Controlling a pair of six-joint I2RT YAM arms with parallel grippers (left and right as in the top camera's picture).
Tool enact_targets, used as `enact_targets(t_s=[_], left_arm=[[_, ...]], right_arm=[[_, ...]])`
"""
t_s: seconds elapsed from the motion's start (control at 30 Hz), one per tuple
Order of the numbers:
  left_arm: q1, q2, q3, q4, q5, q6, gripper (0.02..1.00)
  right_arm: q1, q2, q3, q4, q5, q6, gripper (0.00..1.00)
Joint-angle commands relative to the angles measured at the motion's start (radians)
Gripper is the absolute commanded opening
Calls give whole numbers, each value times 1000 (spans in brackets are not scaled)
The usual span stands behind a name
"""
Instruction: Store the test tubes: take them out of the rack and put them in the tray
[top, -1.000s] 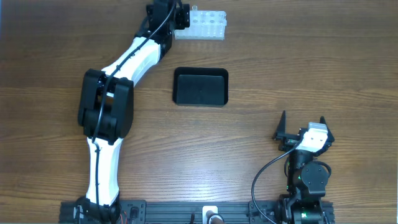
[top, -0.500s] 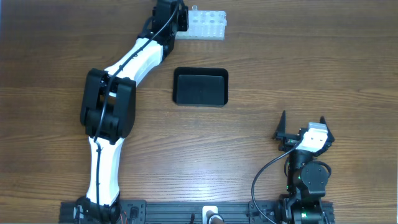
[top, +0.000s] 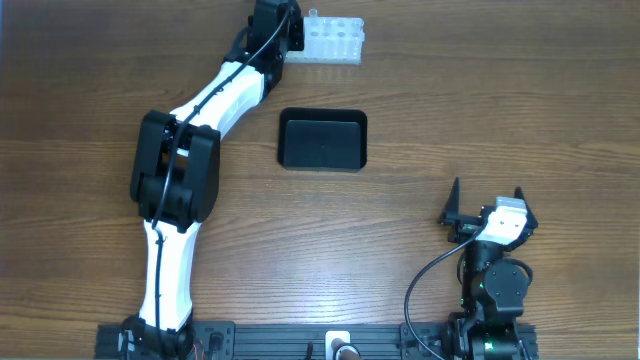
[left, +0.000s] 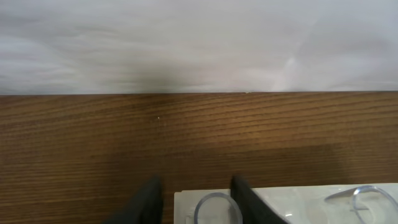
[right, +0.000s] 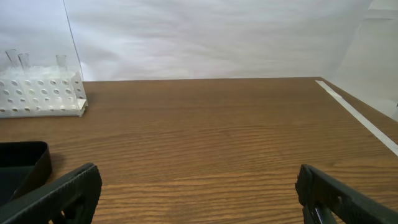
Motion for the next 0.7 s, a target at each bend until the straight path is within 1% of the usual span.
enact_targets(t_s=[0.03,0.13,0.23,0.27,0.7], left_arm=[[-4,11,29,5,8,-4,277],[-7,11,29,5,8,-4,211],[-11,11,29,5,8,-4,191],[-12,11,29,8,8,-4,172],[-17,-4,29,12,7,-3,139]], right_arm=[[-4,-10,-6,-1,13,-4,991],[-4,-10,-6,-1,13,-4,991],[-4,-10,-6,-1,13,-4,993],[-4,-10,-6,-1,13,-4,991],[-4,-10,-6,-1,13,-4,993]])
